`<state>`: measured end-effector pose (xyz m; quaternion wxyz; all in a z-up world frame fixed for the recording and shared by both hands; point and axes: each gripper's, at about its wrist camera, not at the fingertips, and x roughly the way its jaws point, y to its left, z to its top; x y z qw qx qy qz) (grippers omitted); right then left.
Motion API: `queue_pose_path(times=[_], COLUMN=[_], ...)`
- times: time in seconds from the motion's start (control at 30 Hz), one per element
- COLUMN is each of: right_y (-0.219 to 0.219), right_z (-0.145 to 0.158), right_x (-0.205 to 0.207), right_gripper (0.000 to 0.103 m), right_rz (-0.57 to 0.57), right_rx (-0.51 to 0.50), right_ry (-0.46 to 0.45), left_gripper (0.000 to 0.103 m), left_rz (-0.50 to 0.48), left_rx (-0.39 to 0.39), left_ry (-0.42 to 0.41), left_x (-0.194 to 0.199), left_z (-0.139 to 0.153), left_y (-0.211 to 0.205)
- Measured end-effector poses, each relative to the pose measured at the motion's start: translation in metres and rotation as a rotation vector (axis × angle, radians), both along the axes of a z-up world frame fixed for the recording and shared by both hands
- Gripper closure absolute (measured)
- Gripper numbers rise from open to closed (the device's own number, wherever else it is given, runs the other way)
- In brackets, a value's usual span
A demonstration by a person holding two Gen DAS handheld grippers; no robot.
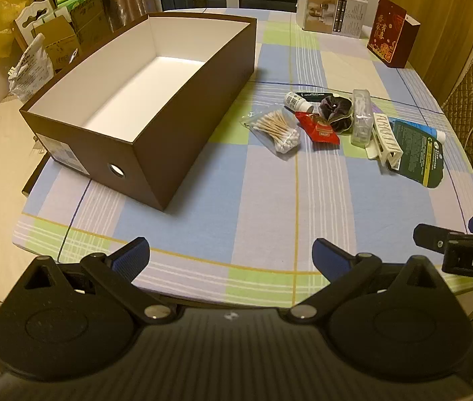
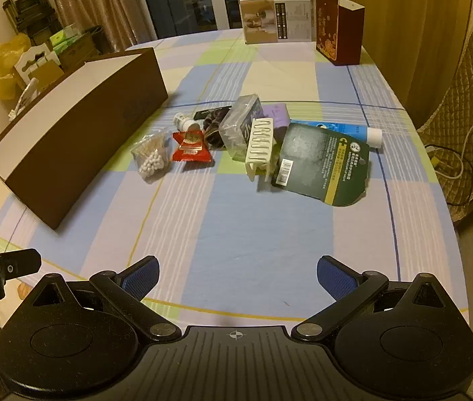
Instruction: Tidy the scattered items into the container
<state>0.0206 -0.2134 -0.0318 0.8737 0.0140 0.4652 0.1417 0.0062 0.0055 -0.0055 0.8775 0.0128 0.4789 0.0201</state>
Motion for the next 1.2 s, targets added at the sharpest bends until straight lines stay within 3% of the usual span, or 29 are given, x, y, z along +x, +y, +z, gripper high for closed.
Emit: queue_pose_path(times=[1.2], right_y=[-0.0029], right_z=[-0.0029], right_x=[0.0019], right_gripper=[0.000], right_rz=[-0.014], right_rx=[-0.002], right_ry=[0.008], left_gripper=[0.001], left_rz=[-0.002], left_rx=[-0.011], left_ry=[0.010], left_x=[0.0033], left_z=[-0.0034], left_y=[-0.0018])
